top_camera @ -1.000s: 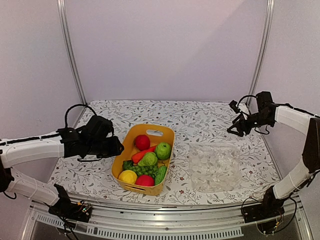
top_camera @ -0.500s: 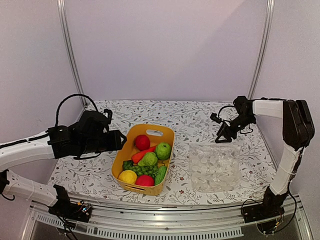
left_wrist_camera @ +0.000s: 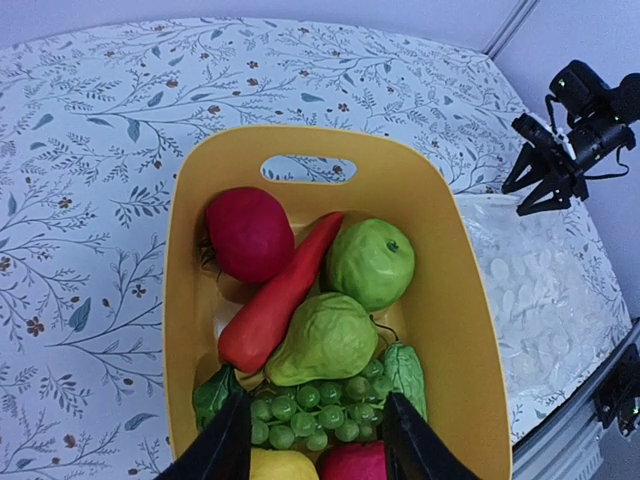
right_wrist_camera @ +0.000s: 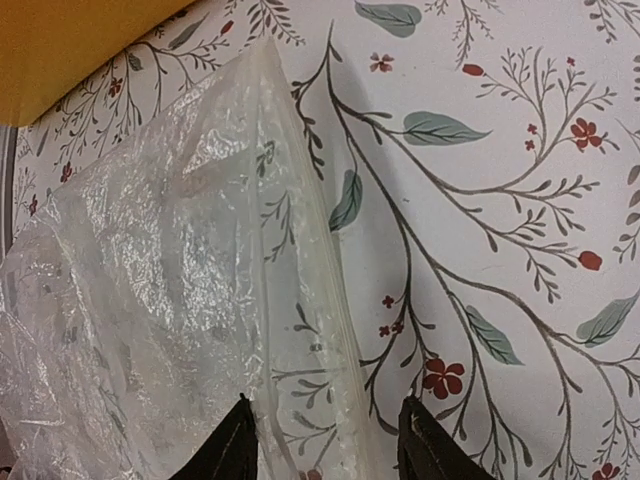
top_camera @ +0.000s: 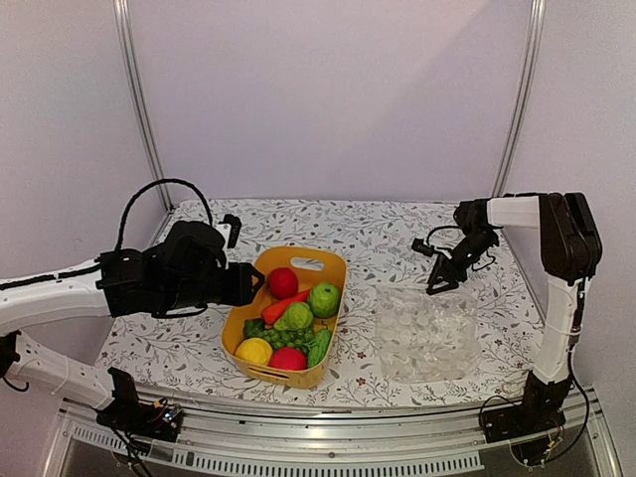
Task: Place the food in the zip-top bag and seal the zipper
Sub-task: Adjust the zipper food storage bag at the center of the board.
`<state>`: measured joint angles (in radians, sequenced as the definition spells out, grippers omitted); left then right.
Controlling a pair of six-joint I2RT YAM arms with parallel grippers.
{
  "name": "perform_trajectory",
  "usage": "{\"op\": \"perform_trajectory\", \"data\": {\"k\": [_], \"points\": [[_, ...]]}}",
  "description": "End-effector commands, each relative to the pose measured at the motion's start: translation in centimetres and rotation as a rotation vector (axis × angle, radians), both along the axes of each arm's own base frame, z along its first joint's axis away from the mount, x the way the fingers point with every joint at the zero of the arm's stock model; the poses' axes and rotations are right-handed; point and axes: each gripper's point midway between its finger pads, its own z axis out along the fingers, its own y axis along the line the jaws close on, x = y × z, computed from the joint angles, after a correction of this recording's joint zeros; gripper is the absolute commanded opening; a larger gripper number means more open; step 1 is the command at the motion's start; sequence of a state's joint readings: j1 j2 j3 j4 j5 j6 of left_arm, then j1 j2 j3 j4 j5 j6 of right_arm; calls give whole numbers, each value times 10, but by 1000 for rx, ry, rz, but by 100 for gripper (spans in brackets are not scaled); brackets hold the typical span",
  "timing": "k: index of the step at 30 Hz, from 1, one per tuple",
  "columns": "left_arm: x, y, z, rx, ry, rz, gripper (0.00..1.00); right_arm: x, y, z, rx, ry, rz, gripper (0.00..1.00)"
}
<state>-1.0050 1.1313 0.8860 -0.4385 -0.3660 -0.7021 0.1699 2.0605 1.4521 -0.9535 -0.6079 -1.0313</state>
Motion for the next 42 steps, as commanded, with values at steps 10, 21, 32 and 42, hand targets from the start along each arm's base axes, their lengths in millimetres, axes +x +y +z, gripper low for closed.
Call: {"op": "perform_trajectory", "data": {"k": [10, 21, 32, 42], "points": [[1, -27, 6, 70, -56, -64, 45, -27, 3, 14, 40, 69, 59, 1], [3, -66, 22, 64, -114, -132, 45, 20, -37, 121, -12, -320, -113, 0], [3, -100, 24, 28, -153, -164, 45, 8, -56, 236, -105, -871, -380, 0], [4, -106, 25, 18, -161, -163, 45, -85, -3, 90, -129, -510, -173, 31]]}}
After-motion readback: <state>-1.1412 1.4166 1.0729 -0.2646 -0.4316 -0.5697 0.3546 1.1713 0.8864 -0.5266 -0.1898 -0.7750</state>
